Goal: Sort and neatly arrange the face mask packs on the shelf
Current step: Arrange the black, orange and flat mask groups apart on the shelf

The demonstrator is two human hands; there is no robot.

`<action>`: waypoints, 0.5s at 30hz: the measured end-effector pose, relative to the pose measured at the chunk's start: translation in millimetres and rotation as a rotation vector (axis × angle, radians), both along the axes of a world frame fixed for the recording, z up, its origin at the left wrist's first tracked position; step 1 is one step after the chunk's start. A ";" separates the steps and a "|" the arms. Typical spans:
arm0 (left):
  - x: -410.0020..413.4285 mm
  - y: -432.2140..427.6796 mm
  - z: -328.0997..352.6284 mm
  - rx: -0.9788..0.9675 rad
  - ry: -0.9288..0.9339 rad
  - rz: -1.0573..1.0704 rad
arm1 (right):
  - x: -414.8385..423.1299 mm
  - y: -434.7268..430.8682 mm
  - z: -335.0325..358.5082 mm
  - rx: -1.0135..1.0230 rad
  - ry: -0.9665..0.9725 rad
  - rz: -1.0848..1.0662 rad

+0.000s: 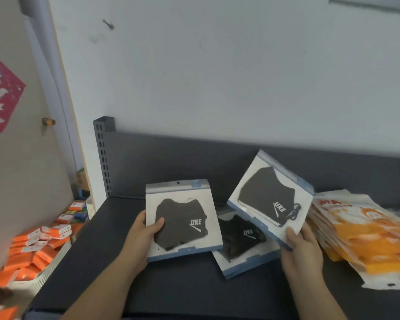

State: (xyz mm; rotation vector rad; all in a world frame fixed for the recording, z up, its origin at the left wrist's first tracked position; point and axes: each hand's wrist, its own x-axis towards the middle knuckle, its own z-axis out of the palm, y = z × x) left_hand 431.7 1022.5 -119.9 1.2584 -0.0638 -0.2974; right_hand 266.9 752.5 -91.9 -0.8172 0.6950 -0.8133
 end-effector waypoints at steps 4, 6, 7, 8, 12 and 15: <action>-3.4 -1.5 2.1 0.027 -0.060 -0.017 | 25.4 29.7 -1.8 -0.224 0.110 0.214; -7.9 -2.5 4.2 0.070 -0.116 -0.018 | 32.5 42.7 -8.4 -0.323 0.149 0.290; -10.1 -2.7 5.0 0.095 -0.143 -0.018 | 34.0 48.3 -12.0 -0.368 0.166 0.317; -11.5 -2.9 4.8 0.114 -0.165 -0.021 | 34.7 52.8 -16.1 -0.419 0.181 0.337; -13.3 -1.0 6.5 0.166 -0.225 -0.080 | 37.3 57.9 -27.4 -0.608 0.246 0.358; -12.0 1.4 4.7 0.188 -0.220 -0.167 | 35.8 63.1 -26.9 -0.679 0.242 0.451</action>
